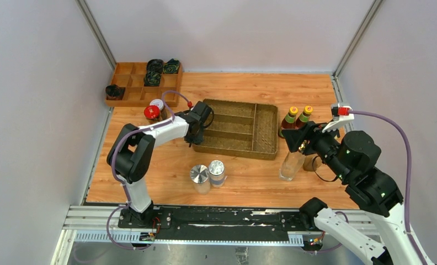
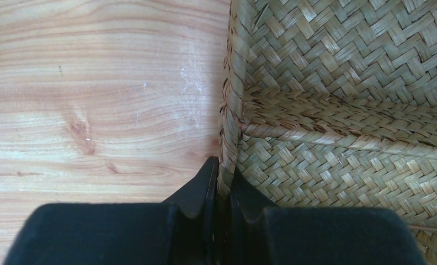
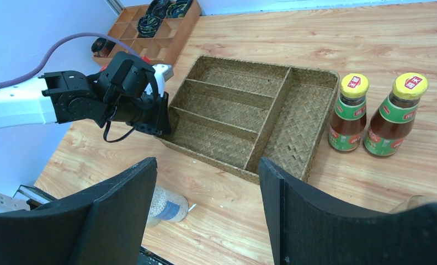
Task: Organize the condiment bottles
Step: Move the storage box to the center of the board.
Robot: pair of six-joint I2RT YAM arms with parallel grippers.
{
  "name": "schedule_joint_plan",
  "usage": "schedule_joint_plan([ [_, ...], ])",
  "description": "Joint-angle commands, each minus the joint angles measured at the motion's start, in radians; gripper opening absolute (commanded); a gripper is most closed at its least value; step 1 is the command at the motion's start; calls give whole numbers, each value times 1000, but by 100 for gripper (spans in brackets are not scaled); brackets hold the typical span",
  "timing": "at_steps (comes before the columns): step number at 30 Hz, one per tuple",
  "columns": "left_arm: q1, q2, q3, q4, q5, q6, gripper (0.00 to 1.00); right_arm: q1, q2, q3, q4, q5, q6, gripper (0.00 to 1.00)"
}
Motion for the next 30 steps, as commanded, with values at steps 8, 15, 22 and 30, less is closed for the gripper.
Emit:
schedule_joint_plan([
  [8, -36, -55, -65, -3, 26, -36, 0, 16, -22, -23, 4, -23, 18, 73],
  [15, -57, -66, -100, -3, 22, -111, 0, 16, -22, -37, 17, -43, 18, 73],
  [22, -64, -31, -116, -18, 60, -187, 0, 17, -27, -43, 20, -60, 8, 73],
  [30, -86, -54, -119, -24, 70, -220, 0, 16, -63, -64, 17, -58, 5, 74],
])
